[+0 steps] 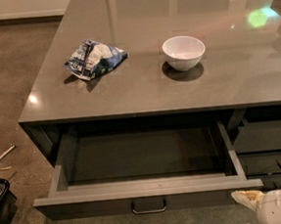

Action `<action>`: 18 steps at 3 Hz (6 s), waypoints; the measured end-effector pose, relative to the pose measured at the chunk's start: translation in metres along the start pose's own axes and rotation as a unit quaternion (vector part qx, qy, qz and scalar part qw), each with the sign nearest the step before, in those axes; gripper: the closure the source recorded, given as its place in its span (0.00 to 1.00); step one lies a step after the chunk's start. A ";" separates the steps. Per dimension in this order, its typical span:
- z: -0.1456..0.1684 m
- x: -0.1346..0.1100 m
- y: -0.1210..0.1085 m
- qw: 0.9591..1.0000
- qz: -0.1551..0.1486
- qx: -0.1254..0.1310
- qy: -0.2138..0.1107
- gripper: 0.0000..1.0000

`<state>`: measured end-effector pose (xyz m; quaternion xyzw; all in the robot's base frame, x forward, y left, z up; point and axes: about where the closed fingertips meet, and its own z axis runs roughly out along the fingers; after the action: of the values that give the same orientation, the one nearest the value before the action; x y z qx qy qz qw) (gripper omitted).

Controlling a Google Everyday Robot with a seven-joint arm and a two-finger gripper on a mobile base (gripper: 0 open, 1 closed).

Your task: Close top drawer

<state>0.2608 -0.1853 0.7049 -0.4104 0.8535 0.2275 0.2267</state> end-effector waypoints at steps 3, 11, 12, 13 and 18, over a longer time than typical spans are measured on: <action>0.007 0.012 0.018 1.000 0.009 0.001 -0.006 0.89; 0.171 -0.144 -0.064 0.985 -0.085 0.000 -0.151 1.00; 0.173 -0.147 -0.061 0.985 -0.089 -0.004 -0.150 1.00; 0.174 -0.138 -0.061 0.987 -0.069 0.006 -0.147 1.00; 0.190 -0.171 -0.110 0.980 -0.089 0.053 -0.170 1.00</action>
Offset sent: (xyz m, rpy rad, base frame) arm -0.0039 0.0015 0.0027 -0.0119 0.0009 -0.0013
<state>0.4828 -0.0352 0.6296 -0.4272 0.7736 0.2274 0.4091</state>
